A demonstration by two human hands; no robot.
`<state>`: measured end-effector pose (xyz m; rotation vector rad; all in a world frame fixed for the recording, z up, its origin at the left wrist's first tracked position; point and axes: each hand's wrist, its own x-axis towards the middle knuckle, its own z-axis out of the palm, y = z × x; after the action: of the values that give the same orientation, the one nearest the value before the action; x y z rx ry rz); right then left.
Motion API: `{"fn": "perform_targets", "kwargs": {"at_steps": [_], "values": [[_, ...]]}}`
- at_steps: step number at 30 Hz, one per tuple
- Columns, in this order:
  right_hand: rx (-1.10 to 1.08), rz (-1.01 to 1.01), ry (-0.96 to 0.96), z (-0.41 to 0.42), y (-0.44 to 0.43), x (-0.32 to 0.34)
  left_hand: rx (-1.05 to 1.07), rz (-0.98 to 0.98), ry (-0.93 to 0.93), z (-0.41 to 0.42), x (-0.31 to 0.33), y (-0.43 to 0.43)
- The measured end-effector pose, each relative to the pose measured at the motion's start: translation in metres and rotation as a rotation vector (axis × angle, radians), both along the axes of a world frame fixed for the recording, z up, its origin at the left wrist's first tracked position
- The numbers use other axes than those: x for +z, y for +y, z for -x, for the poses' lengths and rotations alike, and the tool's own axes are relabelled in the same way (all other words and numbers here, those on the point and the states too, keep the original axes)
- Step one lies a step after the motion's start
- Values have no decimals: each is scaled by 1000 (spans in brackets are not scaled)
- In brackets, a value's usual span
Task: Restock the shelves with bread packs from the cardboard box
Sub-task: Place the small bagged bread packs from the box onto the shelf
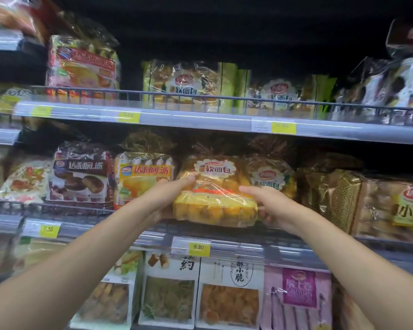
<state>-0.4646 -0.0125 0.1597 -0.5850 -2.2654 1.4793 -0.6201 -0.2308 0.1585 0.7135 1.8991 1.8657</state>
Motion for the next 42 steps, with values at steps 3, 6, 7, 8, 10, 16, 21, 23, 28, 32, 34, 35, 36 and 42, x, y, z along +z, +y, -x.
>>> {"fn": "perform_targets", "kwargs": {"at_steps": [3, 6, 7, 8, 10, 16, 21, 23, 28, 32, 34, 35, 36, 42], "values": [[-57, 6, 49, 15, 5, 2, 52, 73, 88, 12, 10, 8], [-93, -49, 88, 29, 2, 4, 146, 141, 198, 17, 19, 16], [-95, -63, 93, 34, 0, 4, 195, 154, 261, 18, 19, 19], [-97, -75, 96, 40, 0, 3, 262, 199, 346, 23, 16, 23], [-130, -110, 103, 50, 2, -2, 351, 376, 546, 32, 12, 28], [-167, -152, 64, 59, 7, -27, 368, 564, 748, 43, -15, 28], [-336, -688, 18, 51, 6, -20, 279, 460, 758, 42, -25, 30], [-182, -758, -31, 49, -3, -17, 150, 515, 762, 40, -23, 33], [55, -762, -164, 61, -9, -25, 34, 671, 792, 39, -21, 41], [69, -741, -146, 79, -2, -30, 62, 685, 838, 45, -20, 44], [26, -770, -128, 91, 1, -30, 71, 702, 854, 52, -19, 48], [-4, -790, -129, 97, 2, -30, 72, 720, 843, 55, -19, 50], [-24, -807, -144, 102, 4, -30, 71, 736, 831, 59, -19, 54], [-25, -860, -239, 118, 9, -32, 48, 800, 808, 72, -24, 73]]}}
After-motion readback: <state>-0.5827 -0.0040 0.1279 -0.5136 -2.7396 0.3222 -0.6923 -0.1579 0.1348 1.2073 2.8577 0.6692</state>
